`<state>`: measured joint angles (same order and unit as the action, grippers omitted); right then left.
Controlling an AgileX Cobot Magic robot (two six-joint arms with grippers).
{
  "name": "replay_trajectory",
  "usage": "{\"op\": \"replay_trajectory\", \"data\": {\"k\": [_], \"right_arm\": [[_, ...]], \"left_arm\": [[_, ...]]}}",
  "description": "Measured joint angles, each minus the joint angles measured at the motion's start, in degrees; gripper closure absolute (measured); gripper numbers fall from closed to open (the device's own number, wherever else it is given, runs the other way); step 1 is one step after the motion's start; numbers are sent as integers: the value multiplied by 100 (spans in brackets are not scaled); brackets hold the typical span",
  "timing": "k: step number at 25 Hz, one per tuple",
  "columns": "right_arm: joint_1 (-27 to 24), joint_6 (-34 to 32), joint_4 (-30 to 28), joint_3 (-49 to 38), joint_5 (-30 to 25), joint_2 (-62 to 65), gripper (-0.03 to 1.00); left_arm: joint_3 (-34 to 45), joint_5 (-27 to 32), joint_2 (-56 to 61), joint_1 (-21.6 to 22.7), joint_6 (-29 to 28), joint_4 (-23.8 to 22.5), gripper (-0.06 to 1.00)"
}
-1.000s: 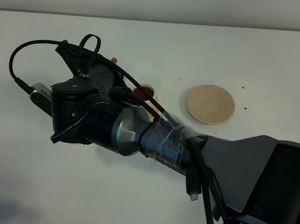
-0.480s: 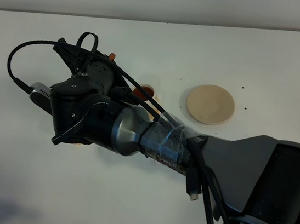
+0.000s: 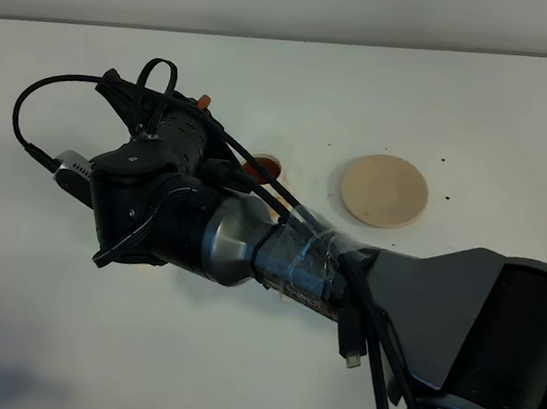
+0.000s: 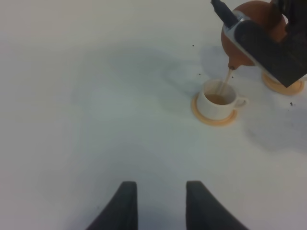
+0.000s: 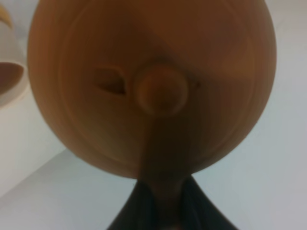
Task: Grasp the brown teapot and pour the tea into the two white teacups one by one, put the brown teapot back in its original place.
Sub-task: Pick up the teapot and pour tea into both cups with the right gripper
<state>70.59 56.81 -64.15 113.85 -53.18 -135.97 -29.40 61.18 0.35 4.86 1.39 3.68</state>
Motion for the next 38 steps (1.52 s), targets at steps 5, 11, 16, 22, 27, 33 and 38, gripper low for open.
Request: {"op": "replay_trajectory", "data": {"k": [5,11,16,22,27,33,38], "right_arm": [[4,0,0,0,-10,0,88],[4,45,-85,0,-16,0,88],[6,84,-153,0,-16,0,88],[11,93,-173,0,-16,0,88],[78,128,-199,0,-48,0,88],[101,155,-218,0,-48,0,88],[101,194,-237,0,-62,0,88]], "left_arm": [[0,0,0,0,0,0,69],[0,0,0,0,0,0,69],[0,0,0,0,0,0,69],[0,0,0,0,0,0,69],[0,0,0,0,0,0,69],[0,0,0,0,0,0,69],[0,0,0,0,-5,0,69]]}}
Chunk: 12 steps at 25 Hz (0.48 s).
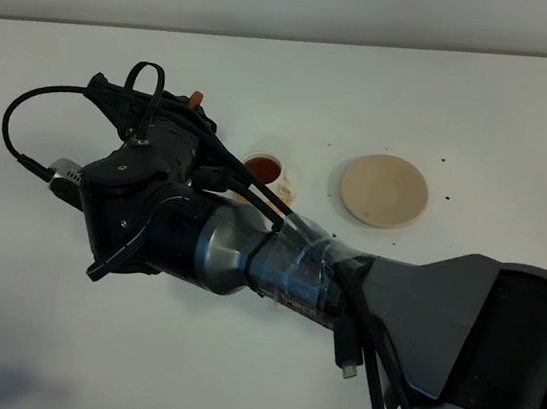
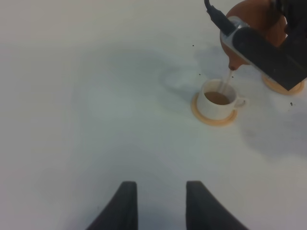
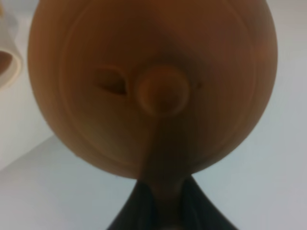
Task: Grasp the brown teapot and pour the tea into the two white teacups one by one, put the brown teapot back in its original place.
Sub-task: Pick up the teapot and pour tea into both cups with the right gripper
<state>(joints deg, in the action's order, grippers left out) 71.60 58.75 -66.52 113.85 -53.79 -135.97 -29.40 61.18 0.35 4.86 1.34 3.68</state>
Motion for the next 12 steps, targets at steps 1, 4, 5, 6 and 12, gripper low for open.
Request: {"op": "replay_trajectory", "data": {"k": [1,4,5,6,12], "right_arm": [[0,2,-18,0,-5,-5,88],[0,2,-62,0,-4,-11,88],[0,7,-70,0,-4,-11,88],[0,6,-89,0,-4,-11,88],[0,44,-126,0,-4,-29,88]], "left_arm": [[0,0,0,0,0,0,69],[0,0,0,0,0,0,69],[0,0,0,0,0,0,69],[0,0,0,0,0,0,69],[0,0,0,0,0,0,69]]}}
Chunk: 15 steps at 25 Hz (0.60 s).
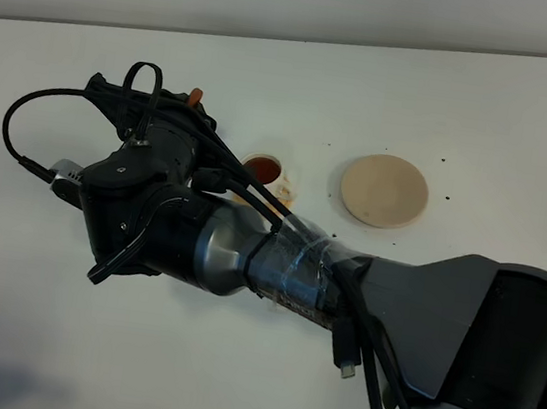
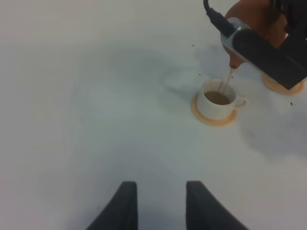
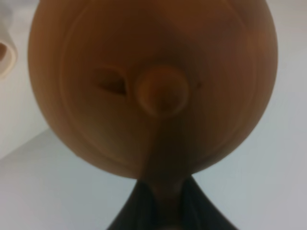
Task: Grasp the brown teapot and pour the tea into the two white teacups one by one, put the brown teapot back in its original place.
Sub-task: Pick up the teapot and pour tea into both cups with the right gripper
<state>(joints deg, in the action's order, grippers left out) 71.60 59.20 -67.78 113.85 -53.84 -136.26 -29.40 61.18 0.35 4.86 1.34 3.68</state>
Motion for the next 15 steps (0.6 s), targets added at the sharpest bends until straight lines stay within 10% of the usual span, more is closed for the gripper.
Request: {"op": "replay_trajectory", "data": {"k": [15], "right_arm": [[13,44,1,0,0,-21,88]], "left_arm": [[0,0,0,0,0,0,69]]}}
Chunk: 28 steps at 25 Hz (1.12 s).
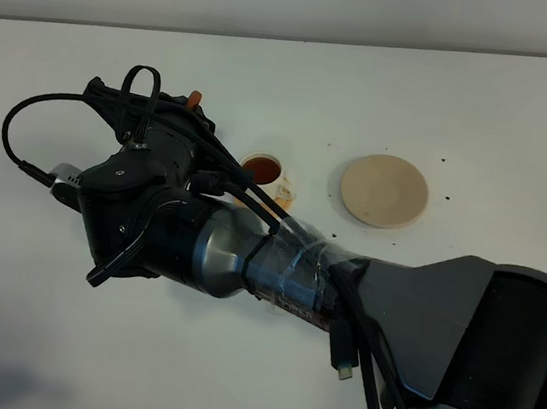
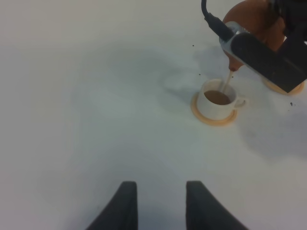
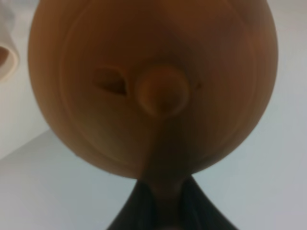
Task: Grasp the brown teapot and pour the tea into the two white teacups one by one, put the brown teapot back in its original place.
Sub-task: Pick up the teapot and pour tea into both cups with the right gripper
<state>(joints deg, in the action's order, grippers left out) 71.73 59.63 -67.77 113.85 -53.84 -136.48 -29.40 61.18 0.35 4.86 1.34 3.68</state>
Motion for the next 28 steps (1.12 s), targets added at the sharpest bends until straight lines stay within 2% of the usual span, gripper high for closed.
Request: {"op": "replay_trajectory", "data": {"k": [28], "right_arm": [[49,238,-237,0,71,0,88]], "left_arm": [[0,0,0,0,5,0,69]]}}
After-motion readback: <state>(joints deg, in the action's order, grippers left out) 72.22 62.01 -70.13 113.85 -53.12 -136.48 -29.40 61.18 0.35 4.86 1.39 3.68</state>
